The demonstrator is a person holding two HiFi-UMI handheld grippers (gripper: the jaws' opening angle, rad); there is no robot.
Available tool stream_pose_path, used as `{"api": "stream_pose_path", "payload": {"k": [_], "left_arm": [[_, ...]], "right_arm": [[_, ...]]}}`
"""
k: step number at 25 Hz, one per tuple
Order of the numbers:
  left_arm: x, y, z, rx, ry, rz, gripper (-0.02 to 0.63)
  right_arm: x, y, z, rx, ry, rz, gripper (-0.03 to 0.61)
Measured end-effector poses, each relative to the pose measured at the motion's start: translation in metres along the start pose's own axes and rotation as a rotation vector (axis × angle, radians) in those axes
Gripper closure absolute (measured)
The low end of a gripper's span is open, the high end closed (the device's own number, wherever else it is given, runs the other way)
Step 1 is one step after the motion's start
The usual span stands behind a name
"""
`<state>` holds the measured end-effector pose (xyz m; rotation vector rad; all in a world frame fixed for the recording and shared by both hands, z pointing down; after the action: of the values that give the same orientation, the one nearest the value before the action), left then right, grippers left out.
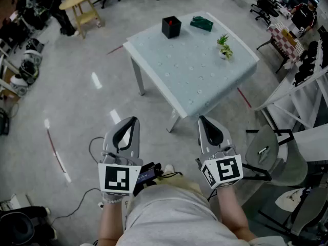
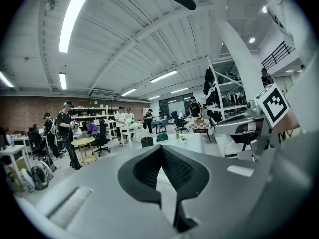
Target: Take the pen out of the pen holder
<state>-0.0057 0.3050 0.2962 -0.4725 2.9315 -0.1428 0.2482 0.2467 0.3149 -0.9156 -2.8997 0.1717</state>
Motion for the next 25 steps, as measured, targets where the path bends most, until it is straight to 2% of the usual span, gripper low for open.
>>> {"api": "stream_pose_path", "payload": {"k": [10, 19, 20, 25], "left_arm": [[0.0024, -0.0018, -0.0015, -0.001, 0.006, -0.011, 0.601], [-0.0001, -0.0015, -0.0039, 0.003, 0.017, -0.035, 0.607], [-0.0001, -0.0015, -0.0045, 0.009, 0.023, -0.035, 0.591], [-0.0013, -0.0015, -0.0044, 0.017, 0.033, -0.035, 0.525]], "right_arm": [[0.0022, -0.0004, 0.0016, -0.001, 0.01, -0.011, 0.578], [0.0037, 0.0023, -0.0003, -0.014, -0.05, 0.001, 0.577], [0.0042, 0.0024, 0.0004, -0.015, -0.051, 0.002, 0.577], [0.0045, 0.0021, 0.0019, -0.019, -0.066, 0.022, 0.493]]}}
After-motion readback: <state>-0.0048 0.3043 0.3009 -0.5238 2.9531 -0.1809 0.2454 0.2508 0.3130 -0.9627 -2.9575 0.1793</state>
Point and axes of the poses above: the fingertips, and each gripper's own axes: y backward along the fingers, x to its left, z out of its top, the point moved 10 cm from there along y, backward along the fingers, and after that the axes turned 4 degrees about -z, right-handed, at the moved point
